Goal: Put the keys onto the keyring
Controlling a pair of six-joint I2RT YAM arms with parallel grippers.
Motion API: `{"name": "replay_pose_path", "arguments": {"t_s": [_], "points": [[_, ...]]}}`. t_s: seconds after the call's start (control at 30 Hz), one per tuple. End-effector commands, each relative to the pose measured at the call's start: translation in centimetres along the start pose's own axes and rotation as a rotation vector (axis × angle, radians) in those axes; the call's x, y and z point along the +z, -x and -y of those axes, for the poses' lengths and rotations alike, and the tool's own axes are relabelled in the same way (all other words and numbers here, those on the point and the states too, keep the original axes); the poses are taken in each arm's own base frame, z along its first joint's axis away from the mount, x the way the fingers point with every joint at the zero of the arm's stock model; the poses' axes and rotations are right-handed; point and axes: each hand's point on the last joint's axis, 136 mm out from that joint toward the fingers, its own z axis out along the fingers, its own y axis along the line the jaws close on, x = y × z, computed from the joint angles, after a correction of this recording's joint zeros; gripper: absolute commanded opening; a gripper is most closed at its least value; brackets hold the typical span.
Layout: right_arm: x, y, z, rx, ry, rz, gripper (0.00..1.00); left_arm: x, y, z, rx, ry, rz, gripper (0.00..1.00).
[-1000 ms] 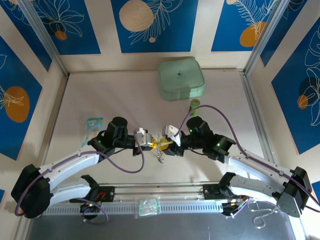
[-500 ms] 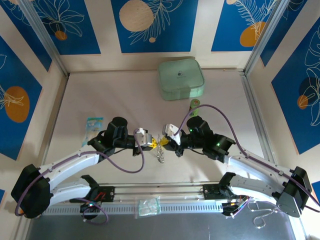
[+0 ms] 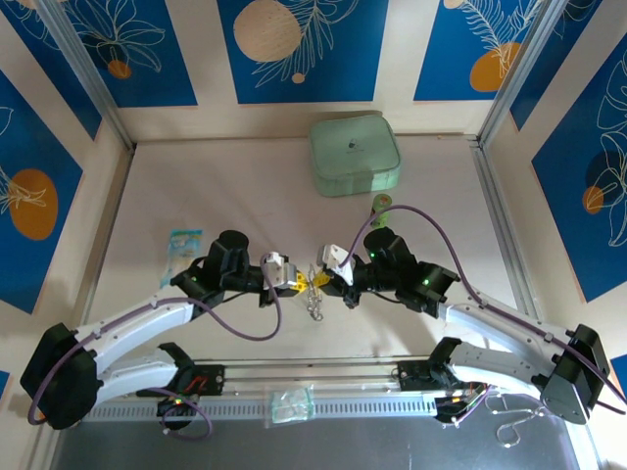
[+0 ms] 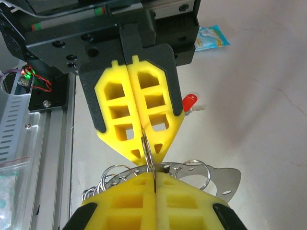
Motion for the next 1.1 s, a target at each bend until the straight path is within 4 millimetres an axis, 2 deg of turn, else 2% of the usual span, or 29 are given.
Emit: {"name": "replay_pose_path", "arguments": {"t_s": [0.0,0.23,0.33,0.4,0.47,0.63,0.87,0.93,1.03,1.07], "points": [[0.3,-1.4,-0.1,0.019,0.010,-0.033,0.00,-0.4,1.9,1.0,0.073,-0.041,0.078,0.00],[0.3,-1.3,-0.5,0.015,0.037,-0.039,0.01,-0.4,2.0,1.0,0.078,-0.044,0.081,0.00],[0.1,-0.5,-0.8,0.003,0.047,0.001,0.19,-0.4,2.0,1.1,0.077,-0.048,0.082,0.00],[-0.3,0.6,-1.1,-0.018,0.066,0.064,0.24,-0.3,2.0,1.1,0.076,-0.051,0.083,0.00],[-0.4,1.3,-1.7,-0.026,0.095,0.109,0.25,-0.3,2.0,1.1,0.073,-0.051,0.083,0.00],[0.2,0.8,-1.2,-0.003,0.096,0.103,0.24,-0.2,2.0,1.1,0.068,-0.056,0.087,0.00],[0.6,1.1,-1.1,-0.003,0.099,0.119,0.20,-0.2,2.0,1.1,0.062,-0.058,0.090,0.00],[0.8,1.1,-1.1,0.000,0.106,0.118,0.15,-0.2,2.1,1.1,0.061,-0.058,0.091,0.00],[0.9,1.1,-1.1,0.004,0.113,0.118,0.01,0.0,2.0,0.9,0.046,-0.054,0.089,0.00],[1.0,1.0,-1.1,0.006,0.111,0.113,0.00,0.0,2.0,0.7,0.037,-0.046,0.085,0.00]]}}
